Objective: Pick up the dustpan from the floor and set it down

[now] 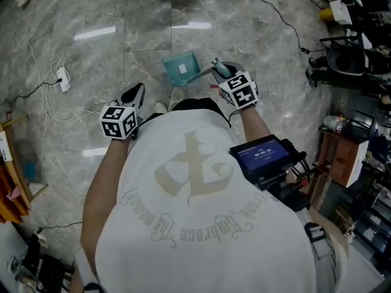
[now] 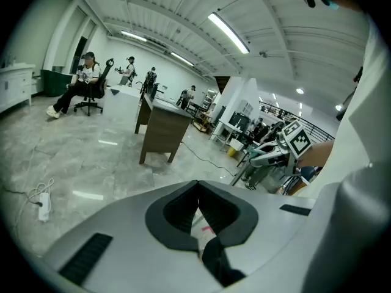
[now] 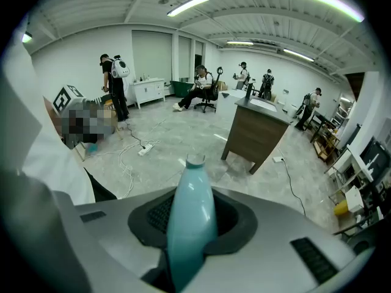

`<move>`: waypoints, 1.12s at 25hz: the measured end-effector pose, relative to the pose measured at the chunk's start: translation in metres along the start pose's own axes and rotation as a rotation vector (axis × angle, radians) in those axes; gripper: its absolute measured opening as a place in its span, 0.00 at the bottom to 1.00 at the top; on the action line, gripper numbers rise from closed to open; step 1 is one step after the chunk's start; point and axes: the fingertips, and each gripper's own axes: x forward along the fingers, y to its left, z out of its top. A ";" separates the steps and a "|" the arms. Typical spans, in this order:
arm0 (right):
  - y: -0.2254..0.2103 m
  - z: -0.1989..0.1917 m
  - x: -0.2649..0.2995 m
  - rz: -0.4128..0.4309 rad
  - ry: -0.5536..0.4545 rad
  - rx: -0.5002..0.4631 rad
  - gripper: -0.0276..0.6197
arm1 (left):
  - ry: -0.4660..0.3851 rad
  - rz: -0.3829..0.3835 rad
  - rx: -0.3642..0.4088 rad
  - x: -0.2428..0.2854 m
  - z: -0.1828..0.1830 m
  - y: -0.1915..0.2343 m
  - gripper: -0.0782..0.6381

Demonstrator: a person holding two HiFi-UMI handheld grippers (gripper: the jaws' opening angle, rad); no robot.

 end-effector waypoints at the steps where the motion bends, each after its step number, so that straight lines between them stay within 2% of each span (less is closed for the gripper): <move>1: 0.003 -0.003 0.002 0.001 0.007 -0.010 0.20 | -0.002 0.008 -0.004 -0.004 0.000 0.001 0.12; 7: 0.004 -0.022 0.017 -0.018 0.038 -0.014 0.20 | 0.009 0.017 0.011 -0.005 -0.001 -0.002 0.12; 14: -0.074 -0.037 0.064 -0.030 0.067 0.114 0.20 | 0.095 0.011 0.026 0.061 0.034 0.009 0.12; 19: -0.095 -0.054 0.079 -0.050 0.081 0.178 0.20 | 0.111 0.025 0.030 0.075 0.046 0.014 0.12; 28: -0.135 -0.072 0.125 -0.067 0.128 0.223 0.20 | 0.145 0.060 0.026 0.096 0.062 0.021 0.13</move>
